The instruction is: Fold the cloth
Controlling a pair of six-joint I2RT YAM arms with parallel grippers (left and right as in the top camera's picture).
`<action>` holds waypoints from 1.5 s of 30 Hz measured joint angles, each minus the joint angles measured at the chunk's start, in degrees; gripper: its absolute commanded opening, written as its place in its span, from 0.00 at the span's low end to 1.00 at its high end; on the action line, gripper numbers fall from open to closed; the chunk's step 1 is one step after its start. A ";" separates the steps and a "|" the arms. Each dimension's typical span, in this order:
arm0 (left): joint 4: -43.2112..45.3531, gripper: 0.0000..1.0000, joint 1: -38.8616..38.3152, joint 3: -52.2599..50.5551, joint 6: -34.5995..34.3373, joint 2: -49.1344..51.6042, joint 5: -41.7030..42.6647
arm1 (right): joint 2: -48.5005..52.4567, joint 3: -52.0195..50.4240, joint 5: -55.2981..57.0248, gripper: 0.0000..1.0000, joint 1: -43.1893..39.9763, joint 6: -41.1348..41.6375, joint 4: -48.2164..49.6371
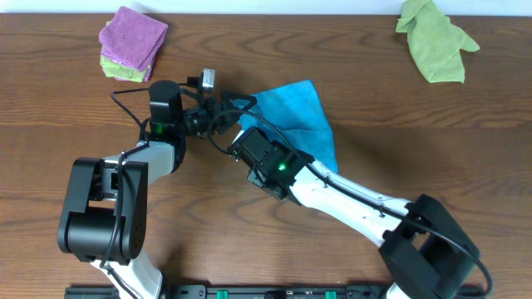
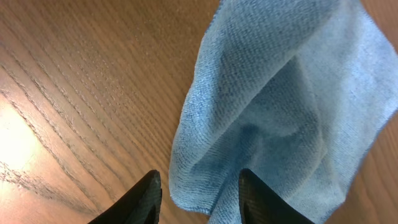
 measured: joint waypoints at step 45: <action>0.04 0.95 0.92 0.00 -1.03 0.02 -2.60 | 1.73 -0.48 -2.36 0.24 -0.63 1.29 3.19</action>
